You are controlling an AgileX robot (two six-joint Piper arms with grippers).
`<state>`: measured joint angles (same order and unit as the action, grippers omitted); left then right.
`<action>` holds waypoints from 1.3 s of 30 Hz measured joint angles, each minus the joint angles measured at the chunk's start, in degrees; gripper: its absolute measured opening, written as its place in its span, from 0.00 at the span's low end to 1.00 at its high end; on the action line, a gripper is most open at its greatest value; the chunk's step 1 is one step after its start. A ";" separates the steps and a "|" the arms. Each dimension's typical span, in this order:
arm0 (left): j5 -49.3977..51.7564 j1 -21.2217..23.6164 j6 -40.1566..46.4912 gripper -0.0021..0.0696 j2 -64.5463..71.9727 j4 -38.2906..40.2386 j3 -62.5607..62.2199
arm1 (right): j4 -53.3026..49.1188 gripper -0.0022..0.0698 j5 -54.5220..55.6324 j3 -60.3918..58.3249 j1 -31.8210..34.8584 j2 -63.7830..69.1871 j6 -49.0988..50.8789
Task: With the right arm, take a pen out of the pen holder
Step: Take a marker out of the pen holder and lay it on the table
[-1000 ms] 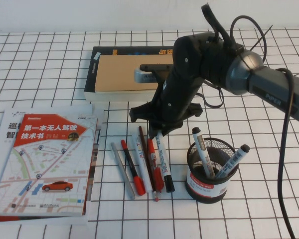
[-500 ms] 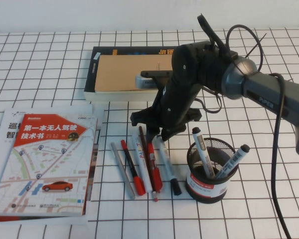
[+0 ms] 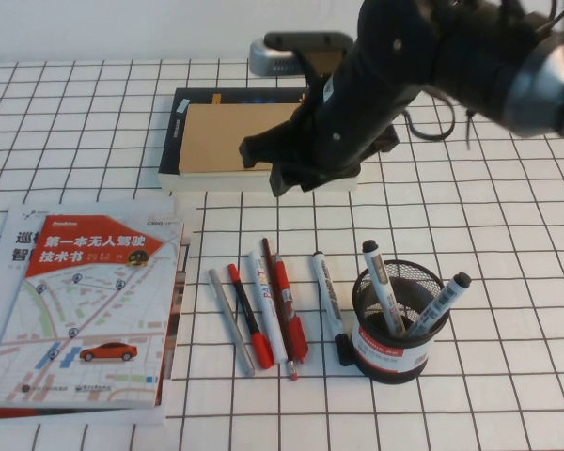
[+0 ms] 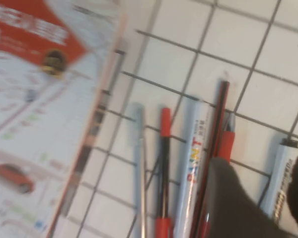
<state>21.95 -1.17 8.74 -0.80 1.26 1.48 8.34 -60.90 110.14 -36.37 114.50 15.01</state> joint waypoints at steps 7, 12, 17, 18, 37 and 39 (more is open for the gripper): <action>0.00 0.00 0.00 0.02 0.00 0.00 0.00 | -6.41 0.07 -0.36 -11.56 -4.38 -18.34 -1.43; 0.00 0.00 0.00 0.02 0.00 0.00 0.00 | -7.44 0.02 -2.90 -21.28 -4.77 -30.63 -1.54; 0.00 0.00 0.00 0.02 0.00 0.00 0.00 | -7.58 0.01 -3.14 -31.29 -4.77 -42.18 -1.54; 0.00 0.00 0.00 0.02 0.00 0.00 0.00 | -7.58 0.01 -3.14 -32.93 -4.77 -43.83 -1.54; 0.00 0.00 0.00 0.02 0.00 0.00 0.00 | -9.47 0.01 8.37 -60.23 -4.66 -60.18 -4.69; 0.00 0.00 0.00 0.02 0.00 0.00 0.00 | -9.98 0.01 14.39 -65.30 -3.21 -62.32 -4.69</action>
<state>21.95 -1.17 8.74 -0.80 1.26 1.48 -1.64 -46.51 44.84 -39.58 52.18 10.32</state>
